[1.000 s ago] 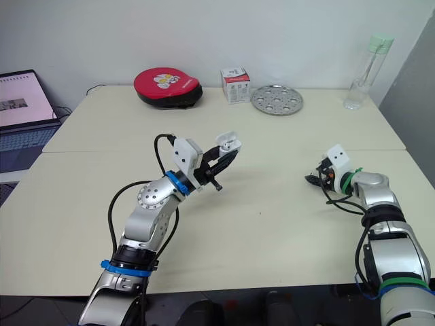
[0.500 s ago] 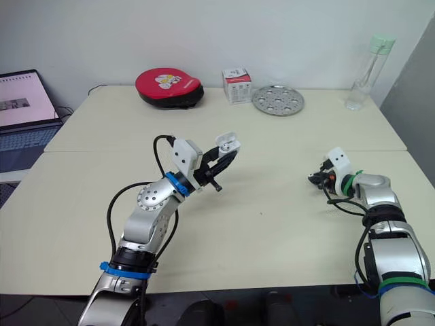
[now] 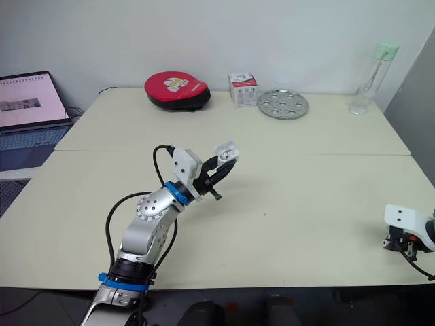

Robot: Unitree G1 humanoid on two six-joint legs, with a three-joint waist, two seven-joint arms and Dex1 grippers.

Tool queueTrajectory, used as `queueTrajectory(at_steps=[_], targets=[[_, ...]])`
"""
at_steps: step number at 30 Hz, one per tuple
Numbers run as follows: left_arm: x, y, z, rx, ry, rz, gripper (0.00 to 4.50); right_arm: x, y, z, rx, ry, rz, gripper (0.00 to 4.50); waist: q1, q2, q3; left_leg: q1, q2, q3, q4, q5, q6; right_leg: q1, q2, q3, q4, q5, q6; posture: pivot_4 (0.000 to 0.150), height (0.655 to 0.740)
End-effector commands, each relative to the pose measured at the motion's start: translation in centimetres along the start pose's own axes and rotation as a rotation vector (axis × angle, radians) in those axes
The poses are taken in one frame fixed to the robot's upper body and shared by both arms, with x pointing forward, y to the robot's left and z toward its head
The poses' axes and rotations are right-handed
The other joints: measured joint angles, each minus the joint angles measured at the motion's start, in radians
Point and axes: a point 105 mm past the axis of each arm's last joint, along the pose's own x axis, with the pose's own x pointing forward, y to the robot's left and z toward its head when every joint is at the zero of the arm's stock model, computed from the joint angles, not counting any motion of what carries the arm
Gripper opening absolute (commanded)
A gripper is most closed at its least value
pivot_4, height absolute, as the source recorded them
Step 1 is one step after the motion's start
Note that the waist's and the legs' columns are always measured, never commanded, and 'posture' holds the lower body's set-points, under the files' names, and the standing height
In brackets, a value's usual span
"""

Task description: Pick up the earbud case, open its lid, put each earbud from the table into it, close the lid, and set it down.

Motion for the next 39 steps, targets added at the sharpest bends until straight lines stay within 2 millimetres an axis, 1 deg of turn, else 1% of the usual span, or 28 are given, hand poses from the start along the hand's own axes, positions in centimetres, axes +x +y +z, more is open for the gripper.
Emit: queueTrajectory(at_steps=[1, 5, 8, 10, 12, 13, 14, 15, 16, 17, 19, 20, 22, 23, 24, 26, 27, 28, 29, 30, 31, 32, 34, 36, 37, 39], targets=[[0.3, -0.2, 1.3, 0.021, -0.042, 0.002, 0.77, 1.0, 0.4, -0.8, -0.001, 0.053, 0.011, 1.41, 0.000, -0.001, 0.000, 0.000, 0.000, 0.000, 0.000, 0.000, 0.000, 0.000, 0.000, 0.000, 0.000, 0.000, 0.000, 0.150, 0.7400], [0.0, -0.2, 1.2, 0.022, -0.037, 0.006, 0.77, 1.3, 0.8, -0.2, -0.030, 0.052, 0.031, 2.84, 0.000, -0.003, 0.000, -0.003, 0.000, -0.001, 0.000, 0.000, 0.000, 0.000, 0.000, -0.001, -0.003, 0.000, 0.001, 0.150, 0.7400], [-0.2, -0.2, 1.2, 0.020, -0.032, 0.013, 0.77, 1.5, 1.2, 0.0, -0.036, 0.054, 0.051, 2.84, 0.001, -0.003, 0.000, -0.004, 0.000, -0.002, 0.000, 0.000, 0.000, 0.000, 0.000, -0.001, -0.004, 0.000, 0.000, 0.150, 0.7400], [-0.3, -0.1, 1.2, 0.020, -0.029, 0.016, 0.77, 1.6, 1.4, -0.2, -0.038, 0.067, 0.066, 2.84, 0.001, -0.004, 0.000, -0.004, 0.000, -0.002, 0.000, 0.000, 0.000, 0.000, 0.000, -0.002, -0.004, 0.000, 0.000, 0.150, 0.7400], [-0.4, 0.0, 1.2, 0.023, -0.027, 0.019, 0.77, 1.8, 1.2, -0.6, -0.043, 0.080, 0.058, 2.84, 0.001, -0.005, -0.001, -0.003, 0.000, -0.003, 0.000, 0.000, 0.000, 0.000, 0.000, -0.002, -0.003, 0.000, 0.000, 0.150, 0.7400], [-0.4, 0.0, 1.2, 0.024, -0.026, 0.021, 0.77, 1.9, 1.2, -0.6, -0.044, 0.082, 0.057, 2.44, 0.001, -0.006, -0.002, -0.003, 0.000, -0.003, 0.000, 0.000, 0.000, 0.000, 0.000, -0.002, -0.003, 0.000, 0.000, 0.150, 0.7400], [-0.4, 0.1, 1.2, 0.024, -0.025, 0.024, 0.77, 1.9, 1.1, -0.7, -0.044, 0.083, 0.057, 2.21, 0.001, -0.008, -0.003, -0.003, 0.000, -0.003, 0.000, 0.000, 0.000, 0.000, 0.000, -0.002, -0.003, 0.000, 0.000, 0.150, 0.7400], [-0.4, 0.1, 1.2, 0.025, -0.025, 0.026, 0.77, 1.9, 1.0, -0.7, -0.046, 0.083, 0.057, 1.88, 0.001, -0.010, -0.004, -0.003, 0.000, -0.003, 0.000, 0.000, 0.000, 0.000, 0.000, -0.002, -0.003, 0.000, 0.000, 0.150, 0.7400], [-0.5, 0.2, 1.3, 0.026, -0.025, 0.028, 0.77, 1.9, 1.0, -0.7, -0.050, 0.083, 0.058, 1.41, 0.000, -0.011, -0.005, -0.003, 0.000, -0.003, 0.000, 0.000, 0.000, 0.000, 0.000, -0.002, -0.003, 0.000, 0.000, 0.150, 0.7400], [-0.5, 0.2, 1.2, 0.026, -0.024, 0.029, 0.77, 1.9, 0.9, -0.7, -0.051, 0.079, 0.060, 1.18, 0.001, -0.013, -0.006, -0.003, 0.000, -0.003, 0.000, 0.000, 0.000, 0.000, 0.000, -0.002, -0.004, 0.000, 0.000, 0.150, 0.7400], [-0.6, 0.2, 1.2, 0.026, -0.022, 0.030, 0.77, 1.8, 0.8, 0.3, -0.035, 0.040, 0.063, 0.47, 0.000, -0.015, -0.007, -0.003, 0.000, -0.002, 0.000, 0.000, 0.000, 0.000, 0.000, -0.002, -0.004, 0.000, 0.000, 0.150, 0.7400], [-0.6, 0.2, 1.2, 0.025, -0.021, 0.029, 0.77, 1.7, 0.7, 1.2, -0.032, 0.010, 0.061, 0.35, -0.001, -0.015, -0.007, -0.003, 0.000, -0.002, 0.000, 0.000, 0.000, 0.000, -0.001, -0.001, -0.004, 0.000, 0.000, 0.150, 0.7400], [-0.6, 0.1, 1.1, 0.025, -0.020, 0.027, 0.77, 1.5, 0.4, 3.4, -0.035, -0.071, 0.053, 0.36, -0.006, -0.015, -0.007, -0.003, 0.000, -0.002, 0.000, 0.000, 0.000, 0.000, -0.001, -0.001, -0.004, 0.000, 0.000, 0.150, 0.7400], [-0.6, 0.1, 1.1, 0.026, -0.020, 0.025, 0.77, 1.5, 0.3, 5.0, -0.024, -0.143, 0.047, 0.36, -0.009, -0.015, -0.007, -0.003, 0.001, -0.002, 0.000, 0.000, 0.000, 0.000, -0.001, -0.001, -0.003, 0.000, 0.000, 0.150, 0.7400], [-0.5, 0.2, 1.1, 0.026, -0.020, 0.023, 0.77, 1.4, -0.1, 7.1, -0.012, -0.238, 0.032, 0.36, -0.014, -0.015, -0.007, -0.003, 0.001, -0.002, 0.000, 0.000, 0.000, 0.000, 0.000, -0.001, -0.003, 0.000, 0.000, 0.150, 0.7400], [-0.3, 0.2, 1.1, 0.025, -0.021, 0.019, 0.77, 0.6, -0.8, 12.0, 0.031, -0.480, 0.000, 0.36, -0.021, -0.015, -0.007, -0.002, 0.002, -0.001, -0.001, 0.000, 0.000, -0.001, 0.001, -0.001, -0.002, 0.001, -0.001, 0.150, 0.7400], [-0.2, 0.2, 1.2, 0.021, -0.026, 0.010, 0.77, -0.5, -1.3, 15.4, 0.056, -0.657, -0.036, 0.36, -0.026, -0.013, -0.006, -0.002, 0.003, -0.001, -0.001, 0.000, 0.000, -0.001, 0.001, -0.001, -0.001, 0.001, -0.001, 0.150, 0.7400], [0.0, 0.1, 1.3, 0.011, -0.032, -0.001, 0.77, -2.0, -2.1, 18.6, 0.138, -0.836, -0.069, 0.36, -0.028, -0.010, -0.004, -0.002, 0.003, -0.002, -0.001, 0.000, 0.000, -0.001, 0.002, -0.001, -0.001, 0.001, -0.001, 0.150, 0.7400], [0.1, 0.0, 1.5, 0.001, -0.037, -0.010, 0.77, -3.3, -2.5, 20.8, 0.197, -0.967, -0.081, 0.36, -0.030, -0.007, -0.002, -0.002, 0.003, -0.002, -0.001, 0.000, -0.001, -0.002, 0.002, -0.001, 0.000, 0.001, -0.001, 0.150, 0.7400], [0.2, 0.0, 1.6, -0.008, -0.041, -0.017, 0.77, -4.3, -2.4, 22.4, 0.209, -1.052, -0.074, 0.36, -0.029, -0.002, 0.000, -0.003, 0.003, -0.002, -0.001, 0.000, -0.001, -0.003, 0.002, -0.001, 0.001, 0.001, -0.001, 0.150, 0.7400], [0.4, 0.0, 1.8, -0.025, -0.047, -0.027, 0.77, -5.6, -2.4, 24.5, 0.215, -1.159, -0.100, 0.36, -0.023, 0.000, 0.000, -0.005, 0.002, -0.002, -0.001, 0.000, -0.001, -0.004, 0.001, -0.001, 0.002, 0.002, -0.002, 0.150, 0.7400], [0.5, 0.0, 2.0, -0.030, -0.051, -0.032, 0.77, -6.8, -2.4, 26.2, 0.259, -1.259, -0.119, 0.36, -0.012, 0.000, 0.000, -0.008, 0.001, -0.003, -0.001, 0.000, -0.001, -0.007, 0.000, -0.001, 0.003, 0.004, -0.006, 0.150, 0.7400], [0.7, 0.1, 2.3, -0.051, -0.062, -0.037, 0.77, -8.5, -2.1, 28.7, 0.335, -1.394, -0.109, 0.36, -0.003, 0.000, 0.000, -0.009, 0.001, -0.005, 0.000, 0.000, -0.001, -0.007, 0.000, -0.004, 0.003, 0.004, -0.006, 0.150, 0.7400], [1.0, -0.1, 2.7, -0.077, -0.074, -0.056, 0.77, -9.6, -1.0, 30.7, 0.347, -1.479, -0.100, 0.36, 0.002, 0.000, 0.000, -0.012, 0.000, -0.005, 0.000, 0.000, -0.001, -0.009, -0.001, -0.004, 0.003, 0.004, -0.006, 0.150, 0.7400], [1.1, -0.2, 3.0, -0.096, -0.082, -0.068, 0.77, -9.8, -0.5, 31.5, 0.352, -1.507, -0.103, 0.36, 0.004, 0.000, 0.000, -0.013, 0.000, -0.004, 0.000, 0.000, -0.001, -0.009, -0.002, -0.004, 0.001, 0.004, -0.006, 0.150, 0.7400], [1.3, -0.3, 3.4, -0.113, -0.091, -0.082, 0.77, -9.7, 0.3, 32.3, 0.358, -1.527, -0.101, 0.36, 0.005, 0.000, 0.000, -0.014, -0.002, -0.004, 0.000, 0.000, -0.001, -0.009, -0.003, -0.004, -0.001, 0.005, -0.005, 0.150, 0.7400]])
